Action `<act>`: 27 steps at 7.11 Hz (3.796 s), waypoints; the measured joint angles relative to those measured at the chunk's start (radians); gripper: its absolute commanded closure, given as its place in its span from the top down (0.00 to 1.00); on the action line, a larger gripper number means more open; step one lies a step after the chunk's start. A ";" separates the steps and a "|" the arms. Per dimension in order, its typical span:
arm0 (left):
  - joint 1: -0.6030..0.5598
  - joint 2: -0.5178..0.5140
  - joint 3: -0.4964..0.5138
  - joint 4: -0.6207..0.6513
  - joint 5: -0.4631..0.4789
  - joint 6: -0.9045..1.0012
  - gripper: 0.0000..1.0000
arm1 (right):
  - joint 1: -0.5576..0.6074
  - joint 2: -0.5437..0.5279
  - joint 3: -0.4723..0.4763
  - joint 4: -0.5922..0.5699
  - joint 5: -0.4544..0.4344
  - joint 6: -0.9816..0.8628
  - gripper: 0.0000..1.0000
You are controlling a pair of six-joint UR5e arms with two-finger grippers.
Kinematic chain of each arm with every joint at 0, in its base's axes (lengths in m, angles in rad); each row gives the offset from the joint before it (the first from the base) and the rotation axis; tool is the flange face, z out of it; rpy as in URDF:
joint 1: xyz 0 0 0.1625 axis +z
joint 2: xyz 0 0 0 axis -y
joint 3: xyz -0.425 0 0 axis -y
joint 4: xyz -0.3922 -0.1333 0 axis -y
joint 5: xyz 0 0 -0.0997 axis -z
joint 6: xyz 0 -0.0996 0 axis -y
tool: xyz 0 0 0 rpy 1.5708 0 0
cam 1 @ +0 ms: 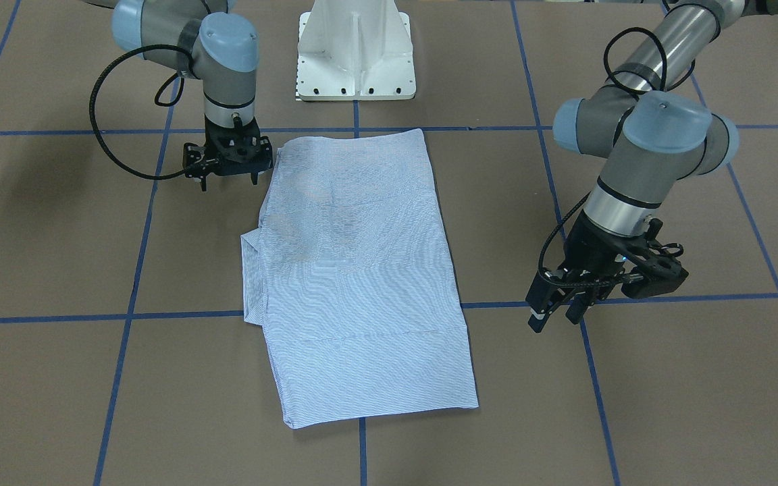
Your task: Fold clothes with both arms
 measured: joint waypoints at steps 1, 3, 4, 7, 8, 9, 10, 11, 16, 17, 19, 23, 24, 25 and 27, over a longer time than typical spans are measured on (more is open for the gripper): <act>0.000 0.000 -0.002 0.000 0.000 -0.001 0.79 | 0.000 -0.005 0.016 0.000 0.003 0.023 1.00; -0.001 -0.001 -0.010 0.001 0.000 -0.004 0.79 | -0.009 0.039 0.023 0.014 0.011 0.269 1.00; -0.001 -0.001 -0.011 0.001 0.000 -0.004 0.79 | -0.026 0.052 0.023 0.054 0.013 0.452 1.00; -0.001 0.000 -0.012 0.003 0.001 -0.005 0.79 | -0.084 0.044 0.021 0.210 0.011 0.942 0.95; -0.001 0.000 -0.012 0.003 0.001 -0.005 0.79 | -0.106 0.024 0.019 0.267 0.005 1.094 0.92; -0.001 0.000 -0.014 0.003 0.002 -0.005 0.79 | -0.126 0.008 0.008 0.323 -0.008 1.232 0.89; -0.001 0.000 -0.018 0.007 0.002 -0.006 0.79 | -0.136 0.005 -0.018 0.369 -0.023 1.339 0.87; -0.001 0.001 -0.026 0.017 0.002 -0.007 0.79 | -0.143 0.004 -0.049 0.407 -0.033 1.405 0.85; -0.001 0.001 -0.040 0.032 0.002 -0.008 0.79 | -0.147 0.000 -0.077 0.425 -0.046 1.447 0.79; -0.001 0.001 -0.040 0.032 0.002 -0.008 0.79 | -0.140 -0.001 -0.066 0.418 -0.041 1.445 0.79; 0.002 0.001 -0.040 0.032 0.002 -0.022 0.79 | -0.139 -0.006 -0.040 0.363 -0.037 1.444 0.79; 0.003 0.001 -0.039 0.032 0.002 -0.029 0.79 | -0.180 -0.007 -0.039 0.328 -0.046 1.446 0.53; 0.004 0.001 -0.039 0.032 0.002 -0.029 0.79 | -0.183 -0.006 -0.040 0.327 -0.046 1.446 0.21; 0.004 0.001 -0.040 0.032 0.002 -0.029 0.79 | -0.184 -0.005 -0.040 0.327 -0.045 1.447 0.00; 0.004 0.001 -0.040 0.032 0.002 -0.029 0.79 | -0.182 -0.004 -0.034 0.326 -0.044 1.450 0.00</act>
